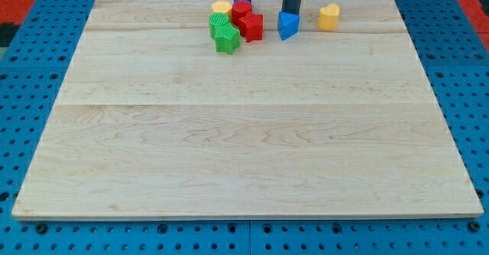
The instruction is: Push blue triangle to the center
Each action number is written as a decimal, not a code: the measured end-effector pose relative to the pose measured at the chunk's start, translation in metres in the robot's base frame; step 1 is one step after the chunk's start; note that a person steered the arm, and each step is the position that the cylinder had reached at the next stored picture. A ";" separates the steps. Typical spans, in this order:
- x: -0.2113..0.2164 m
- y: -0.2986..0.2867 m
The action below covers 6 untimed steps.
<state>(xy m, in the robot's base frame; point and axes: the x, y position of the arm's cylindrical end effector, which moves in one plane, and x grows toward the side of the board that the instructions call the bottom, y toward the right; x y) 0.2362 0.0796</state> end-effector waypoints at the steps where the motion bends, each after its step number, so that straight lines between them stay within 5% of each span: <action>1: 0.018 0.000; 6: 0.072 0.019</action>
<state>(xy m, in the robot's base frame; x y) 0.3081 0.0983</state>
